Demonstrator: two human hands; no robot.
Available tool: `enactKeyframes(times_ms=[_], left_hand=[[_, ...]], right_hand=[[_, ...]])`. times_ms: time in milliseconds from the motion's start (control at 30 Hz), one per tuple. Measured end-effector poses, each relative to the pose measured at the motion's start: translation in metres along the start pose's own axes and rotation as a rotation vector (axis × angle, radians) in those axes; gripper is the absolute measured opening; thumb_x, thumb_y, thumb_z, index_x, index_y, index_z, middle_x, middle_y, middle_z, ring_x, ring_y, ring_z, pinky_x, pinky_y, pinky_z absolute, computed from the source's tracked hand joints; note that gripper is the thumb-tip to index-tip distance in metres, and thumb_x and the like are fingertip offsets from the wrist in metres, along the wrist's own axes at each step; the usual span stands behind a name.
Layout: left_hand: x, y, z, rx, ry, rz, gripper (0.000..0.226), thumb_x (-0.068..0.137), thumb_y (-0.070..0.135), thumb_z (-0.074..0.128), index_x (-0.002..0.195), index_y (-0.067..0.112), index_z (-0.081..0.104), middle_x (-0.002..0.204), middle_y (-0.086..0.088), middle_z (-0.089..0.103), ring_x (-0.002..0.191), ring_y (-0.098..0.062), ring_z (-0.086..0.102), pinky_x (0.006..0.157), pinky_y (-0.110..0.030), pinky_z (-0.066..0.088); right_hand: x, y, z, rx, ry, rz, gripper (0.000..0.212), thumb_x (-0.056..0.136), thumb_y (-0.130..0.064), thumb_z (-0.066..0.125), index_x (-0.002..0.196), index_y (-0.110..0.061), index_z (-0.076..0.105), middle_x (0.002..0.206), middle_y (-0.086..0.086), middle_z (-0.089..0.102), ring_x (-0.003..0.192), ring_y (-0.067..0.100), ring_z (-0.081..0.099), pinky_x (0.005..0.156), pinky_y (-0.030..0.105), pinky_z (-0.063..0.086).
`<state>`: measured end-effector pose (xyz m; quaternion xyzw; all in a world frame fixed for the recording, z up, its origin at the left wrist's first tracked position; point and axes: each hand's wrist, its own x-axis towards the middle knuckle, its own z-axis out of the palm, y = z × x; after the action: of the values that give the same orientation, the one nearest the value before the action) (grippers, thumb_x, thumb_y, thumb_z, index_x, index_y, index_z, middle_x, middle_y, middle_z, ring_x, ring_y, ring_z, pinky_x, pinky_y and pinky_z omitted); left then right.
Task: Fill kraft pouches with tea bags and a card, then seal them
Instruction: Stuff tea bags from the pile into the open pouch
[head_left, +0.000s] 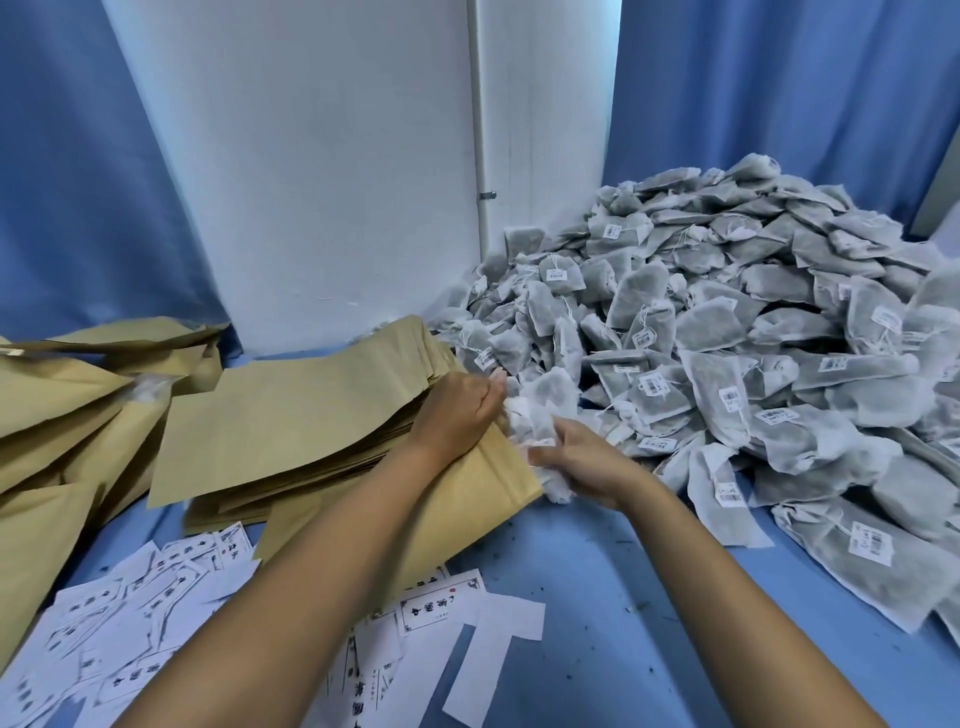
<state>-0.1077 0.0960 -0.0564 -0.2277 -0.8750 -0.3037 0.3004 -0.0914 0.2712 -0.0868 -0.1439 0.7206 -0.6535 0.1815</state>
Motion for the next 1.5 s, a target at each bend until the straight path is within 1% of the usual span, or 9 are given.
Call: enactKeyframes(times_ms=[200,400,600,667,800,933,1133,1400,1500], left_hand=[[0.002,0.032,0.008,0.016,-0.023,0.144,0.056,0.095,0.035,0.03,0.046,0.008,0.038,0.043,-0.012,0.041,0.041,-0.022,0.038,0.048,-0.033,0.034],[-0.001,0.011,-0.012,0.077,-0.018,0.121,0.052,0.095,0.021,0.04,0.05,0.001,0.056,0.048,-0.014,0.051,0.046,-0.023,0.043,0.053,-0.04,0.042],[-0.002,0.039,0.002,0.148,-0.054,0.28,0.055,0.096,0.023,0.037,0.046,0.003,0.047,0.044,-0.008,0.043,0.042,-0.022,0.043,0.046,-0.034,0.039],[-0.005,0.035,0.001,0.183,-0.069,0.277,0.059,0.094,0.031,0.028,0.049,0.002,0.051,0.048,-0.013,0.05,0.046,-0.027,0.05,0.048,-0.036,0.041],[0.001,0.02,-0.012,0.164,-0.052,0.196,0.056,0.096,0.033,0.028,0.05,0.006,0.045,0.049,-0.009,0.041,0.047,-0.025,0.04,0.052,-0.041,0.041],[0.008,0.021,-0.008,0.164,-0.068,0.144,0.055,0.096,0.03,0.033,0.049,0.002,0.043,0.049,-0.008,0.038,0.049,-0.021,0.035,0.053,-0.043,0.04],[0.007,0.014,0.007,0.182,-0.148,0.092,0.051,0.095,0.034,0.03,0.05,0.009,0.038,0.049,-0.003,0.038,0.05,-0.021,0.036,0.053,-0.038,0.036],[0.002,0.017,0.006,0.169,-0.124,0.048,0.045,0.094,0.029,0.036,0.052,0.016,0.033,0.049,0.002,0.034,0.049,-0.019,0.032,0.052,-0.031,0.02],[0.002,0.016,0.005,0.144,-0.139,0.006,0.047,0.096,0.03,0.033,0.052,0.014,0.035,0.051,0.0,0.035,0.05,-0.019,0.032,0.053,-0.033,0.02]], right_hand=[[0.022,-0.019,0.039,-0.299,0.068,-0.106,0.038,0.103,-0.007,0.029,0.138,0.009,0.034,0.139,0.024,0.043,0.123,0.022,0.043,0.077,0.0,0.031],[0.014,-0.024,0.027,-0.314,0.356,-0.305,0.013,0.084,-0.003,0.065,0.076,-0.011,0.058,0.076,0.006,0.063,0.062,0.008,0.06,0.062,0.021,0.049],[0.005,-0.018,0.043,-0.281,0.02,0.225,0.03,0.104,-0.025,0.032,0.107,-0.006,0.056,0.092,0.009,0.057,0.077,0.008,0.05,0.059,0.009,0.041],[0.013,-0.009,0.038,-0.202,0.129,0.068,0.033,0.104,-0.02,0.033,0.126,-0.002,0.051,0.119,0.02,0.058,0.103,0.015,0.058,0.079,0.025,0.042],[0.025,0.008,0.004,-0.273,0.774,-0.286,0.01,0.082,-0.009,0.057,0.092,-0.007,0.058,0.087,0.006,0.06,0.079,0.017,0.057,0.072,0.035,0.045],[0.04,0.054,-0.013,-0.896,0.608,-0.085,0.047,0.081,-0.033,0.066,0.113,-0.003,0.05,0.112,0.012,0.049,0.107,0.028,0.045,0.086,0.037,0.041],[0.045,0.038,-0.028,-0.41,1.135,-0.512,0.024,0.079,-0.002,0.053,0.102,-0.001,0.049,0.105,0.016,0.046,0.084,0.007,0.037,0.068,0.012,0.027],[0.091,0.053,-0.012,-1.182,0.439,-0.076,0.067,0.092,-0.022,0.054,0.147,-0.005,0.018,0.153,0.016,0.022,0.137,0.036,0.028,0.104,0.042,0.035],[0.078,0.049,-0.023,-0.588,0.706,-0.281,0.038,0.086,-0.004,0.053,0.124,-0.004,0.05,0.12,0.015,0.057,0.105,0.027,0.06,0.077,0.025,0.044]])
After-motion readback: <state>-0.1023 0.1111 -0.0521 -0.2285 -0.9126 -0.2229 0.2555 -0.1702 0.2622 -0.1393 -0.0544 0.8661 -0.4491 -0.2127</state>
